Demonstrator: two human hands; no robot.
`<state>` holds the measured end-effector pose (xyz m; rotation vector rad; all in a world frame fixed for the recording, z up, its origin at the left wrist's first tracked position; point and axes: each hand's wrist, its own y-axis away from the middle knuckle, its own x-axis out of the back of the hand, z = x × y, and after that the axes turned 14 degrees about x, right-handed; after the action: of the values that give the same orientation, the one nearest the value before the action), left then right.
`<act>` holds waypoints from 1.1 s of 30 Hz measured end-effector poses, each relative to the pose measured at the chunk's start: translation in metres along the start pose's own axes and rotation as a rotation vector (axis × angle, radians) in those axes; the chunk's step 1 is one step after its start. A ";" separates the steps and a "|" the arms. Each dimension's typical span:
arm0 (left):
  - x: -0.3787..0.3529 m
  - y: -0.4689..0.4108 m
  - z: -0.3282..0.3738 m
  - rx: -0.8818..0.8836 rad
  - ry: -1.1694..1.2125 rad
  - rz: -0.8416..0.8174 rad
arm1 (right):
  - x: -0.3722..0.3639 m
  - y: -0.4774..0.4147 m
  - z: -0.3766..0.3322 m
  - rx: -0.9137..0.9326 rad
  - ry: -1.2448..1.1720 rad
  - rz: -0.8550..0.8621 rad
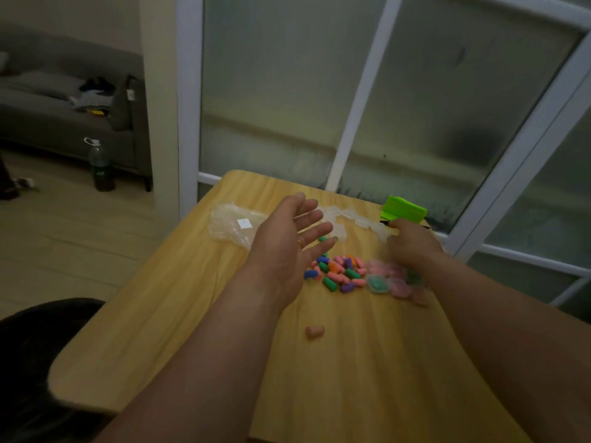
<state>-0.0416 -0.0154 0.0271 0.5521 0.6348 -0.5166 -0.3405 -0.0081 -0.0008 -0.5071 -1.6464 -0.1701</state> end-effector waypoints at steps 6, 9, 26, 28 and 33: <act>-0.002 -0.001 -0.002 0.019 -0.011 -0.002 | -0.008 -0.018 -0.007 -0.040 0.115 0.027; -0.003 0.000 -0.004 0.023 -0.017 -0.001 | -0.011 -0.016 -0.011 -0.046 0.082 0.028; -0.011 0.052 -0.030 0.145 -0.554 -0.055 | 0.057 0.181 -0.121 0.104 -1.076 0.386; -0.008 0.054 -0.034 0.184 -0.597 -0.095 | 0.054 0.190 -0.127 0.195 -1.000 0.382; -0.003 0.062 -0.030 0.145 -0.541 -0.159 | 0.049 0.205 -0.127 0.301 -0.875 0.360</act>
<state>-0.0188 0.0500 0.0281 0.4720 0.1251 -0.8299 -0.1423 0.1344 0.0288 -0.6834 -2.3264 0.6455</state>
